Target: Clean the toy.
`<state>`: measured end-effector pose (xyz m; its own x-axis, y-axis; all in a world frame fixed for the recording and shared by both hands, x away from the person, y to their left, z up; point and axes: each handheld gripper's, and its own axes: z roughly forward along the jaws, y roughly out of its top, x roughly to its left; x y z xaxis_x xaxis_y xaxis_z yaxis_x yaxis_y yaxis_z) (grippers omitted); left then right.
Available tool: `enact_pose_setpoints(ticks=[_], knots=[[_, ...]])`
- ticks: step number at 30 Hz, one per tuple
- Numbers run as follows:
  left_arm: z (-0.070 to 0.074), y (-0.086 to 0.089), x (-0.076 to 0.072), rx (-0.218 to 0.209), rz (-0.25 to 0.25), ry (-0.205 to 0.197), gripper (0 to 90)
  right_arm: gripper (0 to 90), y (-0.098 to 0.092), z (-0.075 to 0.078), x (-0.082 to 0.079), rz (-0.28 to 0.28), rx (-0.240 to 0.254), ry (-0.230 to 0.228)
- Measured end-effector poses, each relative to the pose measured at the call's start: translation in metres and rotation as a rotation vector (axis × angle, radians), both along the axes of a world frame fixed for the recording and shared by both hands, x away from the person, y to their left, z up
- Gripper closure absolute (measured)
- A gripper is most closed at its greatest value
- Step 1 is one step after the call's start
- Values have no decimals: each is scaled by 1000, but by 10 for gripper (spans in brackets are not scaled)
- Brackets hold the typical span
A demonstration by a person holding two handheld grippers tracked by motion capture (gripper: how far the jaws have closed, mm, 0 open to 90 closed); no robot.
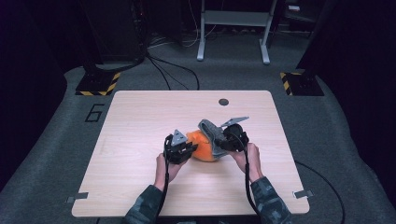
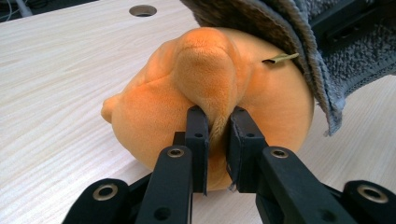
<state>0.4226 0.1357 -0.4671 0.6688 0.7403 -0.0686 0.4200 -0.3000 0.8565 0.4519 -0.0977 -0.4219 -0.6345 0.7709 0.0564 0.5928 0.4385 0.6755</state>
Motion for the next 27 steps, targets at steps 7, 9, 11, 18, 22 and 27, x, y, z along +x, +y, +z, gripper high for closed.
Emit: enact_pose_setpoints(ticks=[7, 9, 11, 18, 22, 27], knots=[[0, 0, 1, -3, 1, 4, 796, 734, -15, -13, 2, -43, 8, 36], [0, 2, 1, 1, -4, 8, 796, 734, -19, -17, 4, -58, 9, 51], [-1, 2, 1, -8, 0, 11, 796, 734, -21, -20, 5, -65, 11, 58], [-2, 3, 1, -11, -1, 11, 796, 733, -33, -48, 16, -107, -6, 150], [-2, 3, 1, -12, 1, 8, 795, 733, -33, -57, 20, -122, -3, 189], [-2, 5, 1, -15, -2, 7, 795, 732, -32, -63, 24, -127, -6, 211]])
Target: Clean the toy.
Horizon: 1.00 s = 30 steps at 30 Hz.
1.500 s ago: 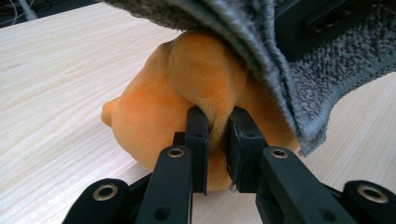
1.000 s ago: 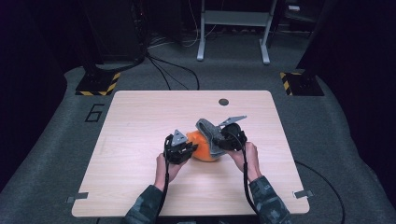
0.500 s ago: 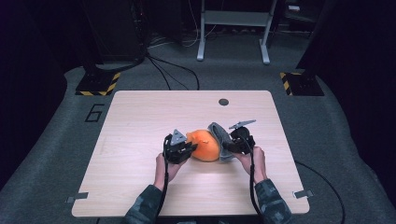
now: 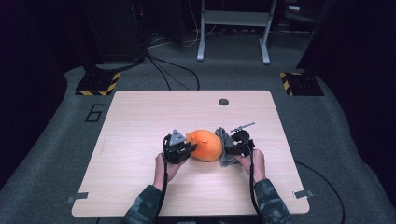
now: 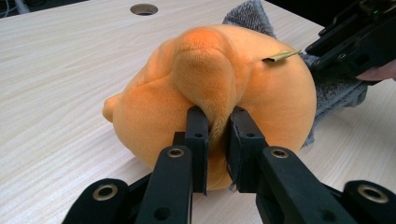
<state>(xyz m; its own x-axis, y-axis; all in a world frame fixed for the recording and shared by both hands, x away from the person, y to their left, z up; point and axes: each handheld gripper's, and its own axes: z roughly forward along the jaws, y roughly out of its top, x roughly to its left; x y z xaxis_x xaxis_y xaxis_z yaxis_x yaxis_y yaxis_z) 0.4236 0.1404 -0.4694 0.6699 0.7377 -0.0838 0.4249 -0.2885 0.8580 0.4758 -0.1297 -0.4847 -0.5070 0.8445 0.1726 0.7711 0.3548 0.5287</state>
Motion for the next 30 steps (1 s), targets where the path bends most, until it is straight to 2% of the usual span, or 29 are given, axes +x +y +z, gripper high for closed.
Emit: enact_pose_setpoints(ticks=[3, 6, 10, 13, 15, 18, 19, 20, 21, 24, 27, 28, 30], knots=[[0, 0, 0, 1, -2, -1, 794, 731, 3, -5, 4, -5, -13, 21], [0, 1, 0, -8, 1, -2, 793, 729, 3, -7, 6, 4, -17, 21], [0, 1, 0, -1, -4, -5, 790, 728, -5, -2, 5, -14, -10, 20], [-1, 2, 0, -9, 0, -8, 788, 729, -15, 11, -2, -13, 6, -23], [-1, 2, 1, -8, -1, -10, 785, 729, -18, 27, -10, 3, 25, -93], [0, 2, 1, -2, -3, -11, 782, 729, -9, 51, -21, 47, 38, -160], [0, 2, 1, -2, -3, -11, 780, 729, -9, 51, -21, 47, 38, -160], [0, 2, 1, 1, -3, -13, 779, 729, 2, 63, -26, 77, 61, -185], [0, 2, 1, 0, -5, -13, 778, 729, 6, 66, -26, 90, 63, -187], [0, 3, 1, -3, -8, -11, 774, 729, 21, 68, -24, 121, 45, -181], [0, 5, 2, -6, -20, -12, 746, 731, 29, 61, -17, 125, 33, -163], [1, 7, 2, -6, -32, -15, 718, 731, 29, 61, -15, 128, 30, -164], [1, 9, 1, -10, -36, -18, 606, 732, 30, 61, -13, 123, 24, -169]])
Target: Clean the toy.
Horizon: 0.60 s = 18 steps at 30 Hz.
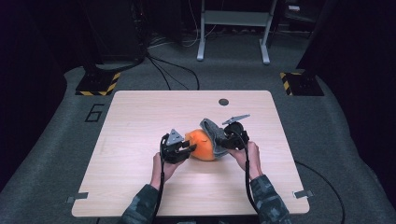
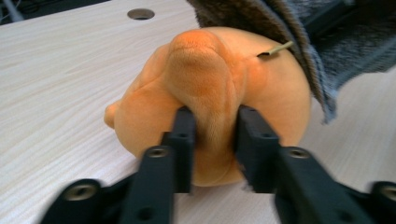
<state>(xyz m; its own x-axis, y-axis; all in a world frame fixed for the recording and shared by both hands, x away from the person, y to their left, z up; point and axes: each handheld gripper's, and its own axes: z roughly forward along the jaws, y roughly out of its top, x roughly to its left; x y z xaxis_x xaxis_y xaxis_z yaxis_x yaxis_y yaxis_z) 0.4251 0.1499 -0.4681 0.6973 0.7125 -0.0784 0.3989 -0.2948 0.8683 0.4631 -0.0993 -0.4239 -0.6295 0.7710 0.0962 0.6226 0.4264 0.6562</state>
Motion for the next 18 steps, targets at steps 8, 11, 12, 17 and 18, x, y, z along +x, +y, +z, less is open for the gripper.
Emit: enact_pose_setpoints(ticks=[8, 11, 12, 17, 18], knots=[[-4, 2, -5, 93, -11, -21, 385, 732, 5, 0, 5, -5, -3, -4], [-6, -4, -5, 135, -18, -40, 380, 732, 5, 0, 6, 5, -11, -6], [-7, -6, -5, 145, -20, -42, 393, 732, 5, 0, 6, 7, -13, -5], [-9, -13, -6, 173, -8, -64, 613, 731, 4, 0, 6, 4, -13, -10], [-10, -13, -6, 175, -4, -65, 659, 731, 4, 0, 6, 3, -13, -11]])
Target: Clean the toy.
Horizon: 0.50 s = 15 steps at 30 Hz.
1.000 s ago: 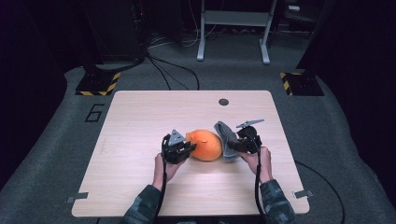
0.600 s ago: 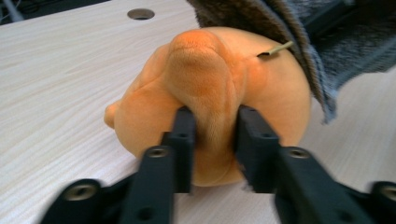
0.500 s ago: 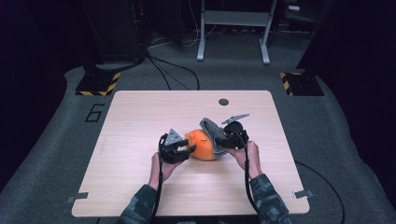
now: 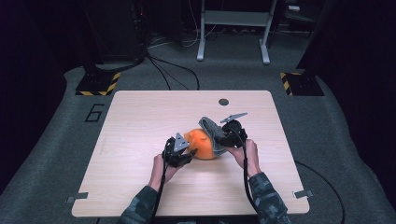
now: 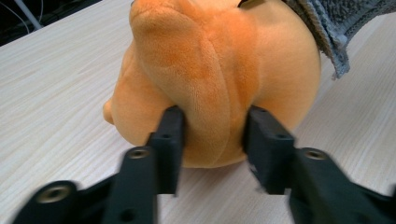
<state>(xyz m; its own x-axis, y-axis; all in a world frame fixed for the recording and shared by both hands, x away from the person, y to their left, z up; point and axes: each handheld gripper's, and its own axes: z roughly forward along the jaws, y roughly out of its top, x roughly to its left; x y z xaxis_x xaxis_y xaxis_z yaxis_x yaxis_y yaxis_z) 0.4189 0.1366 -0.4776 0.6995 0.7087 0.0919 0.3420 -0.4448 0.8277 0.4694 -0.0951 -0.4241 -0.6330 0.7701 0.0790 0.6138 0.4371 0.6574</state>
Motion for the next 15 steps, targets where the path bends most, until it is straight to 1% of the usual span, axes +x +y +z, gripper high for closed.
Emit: enact_pose_setpoints(ticks=[1, 2, 3, 4, 5, 6, 7, 8, 9, 10, 11, 13, 14, 15], knots=[[0, 0, 0, 0, 0, 0, 706, 731, 0, 0, 0, 0, 0, 0], [0, -1, 1, -9, 5, 2, 742, 731, 0, 0, -1, -10, 12, 0], [0, -1, 1, -31, 8, 8, 765, 730, -1, 0, -1, -6, 8, -3], [0, 1, 1, -54, 1, 23, 784, 730, -1, 1, -2, -12, 13, -4], [0, 2, 2, -66, -2, 27, 803, 730, -3, 1, -3, -18, 15, -5], [0, 4, 1, -93, -3, 37, 814, 729, -5, 1, -3, -14, 14, -10], [0, 4, 1, -93, -3, 37, 820, 729, -7, 1, -4, -19, 26, -11], [1, 6, 1, -127, -9, 67, 826, 729, -9, 2, -5, -11, 26, -12], [2, 6, 1, -138, -8, 69, 827, 729, -9, 3, -6, -22, 33, -13], [4, 7, 1, -150, -8, 79, 830, 729, -10, 5, -8, -23, 34, -13], [5, 7, 1, -161, -10, 85, 832, 729, -11, 7, -9, -16, 35, -25], [9, 5, 1, -187, -9, 96, 835, 729, -11, 12, -13, -10, 53, -30], [9, 5, 1, -187, -9, 96, 835, 729, -11, 12, -13, -10, 53, -30], [13, 3, -1, -209, -12, 105, 836, 729, -8, 19, -17, -3, 61, -39]])
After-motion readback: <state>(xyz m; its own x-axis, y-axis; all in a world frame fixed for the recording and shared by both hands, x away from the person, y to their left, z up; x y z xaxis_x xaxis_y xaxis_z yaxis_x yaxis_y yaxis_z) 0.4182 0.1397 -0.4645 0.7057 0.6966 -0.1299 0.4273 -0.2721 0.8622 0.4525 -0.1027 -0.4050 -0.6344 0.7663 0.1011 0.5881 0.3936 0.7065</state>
